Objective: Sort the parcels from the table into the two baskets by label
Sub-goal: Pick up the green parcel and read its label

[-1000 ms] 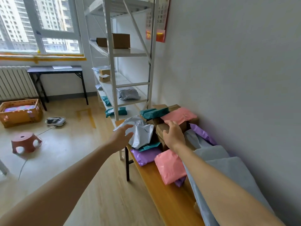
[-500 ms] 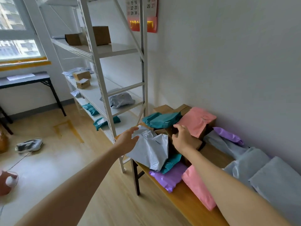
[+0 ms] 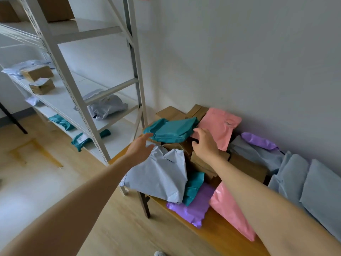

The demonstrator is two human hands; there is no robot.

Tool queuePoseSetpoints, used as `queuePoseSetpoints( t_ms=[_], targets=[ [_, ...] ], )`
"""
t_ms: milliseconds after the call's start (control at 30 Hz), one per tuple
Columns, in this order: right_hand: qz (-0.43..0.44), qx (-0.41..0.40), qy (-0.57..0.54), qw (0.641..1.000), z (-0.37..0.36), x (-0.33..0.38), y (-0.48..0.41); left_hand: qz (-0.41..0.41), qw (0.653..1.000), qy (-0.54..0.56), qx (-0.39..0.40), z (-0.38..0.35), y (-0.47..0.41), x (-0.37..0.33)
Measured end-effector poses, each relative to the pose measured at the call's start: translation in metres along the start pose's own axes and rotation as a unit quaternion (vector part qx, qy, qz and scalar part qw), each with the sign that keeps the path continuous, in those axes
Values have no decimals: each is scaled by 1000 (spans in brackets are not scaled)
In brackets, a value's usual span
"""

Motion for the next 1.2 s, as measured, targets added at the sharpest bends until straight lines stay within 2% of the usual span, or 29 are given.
queuePoseSetpoints(
  t_ms=[167,300,567,700,1000,1200],
  targets=[
    [-41,-20,-37,998,-17,-11,-35,-23,998,-47,36,-9,-53,6],
    [-52,-17,-34,998,-26,-23,-53,-27,997,-42,64,-25,-86,11],
    [17,4,60,998,-41,-36,-81,-58,988,-32,138,-61,-123,19],
    [14,10,104,994,-47,-28,-87,-81,981,-54,165,-67,-144,27],
    [-33,-52,99,993,-54,5,-100,-163,964,-58,200,-57,-181,42],
    [-69,-123,71,987,-54,37,-122,-190,967,-57,163,-31,-202,51]
  ],
)
Point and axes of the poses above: each hand's wrist, its own y-axis away from the middle knuckle, its own z-axis out of the back of the hand, x = y × z, the point moved 2 cm from there along -y, towards the middle knuckle, and after that the axes turned 1 degree about y, right-handed, at the moved point
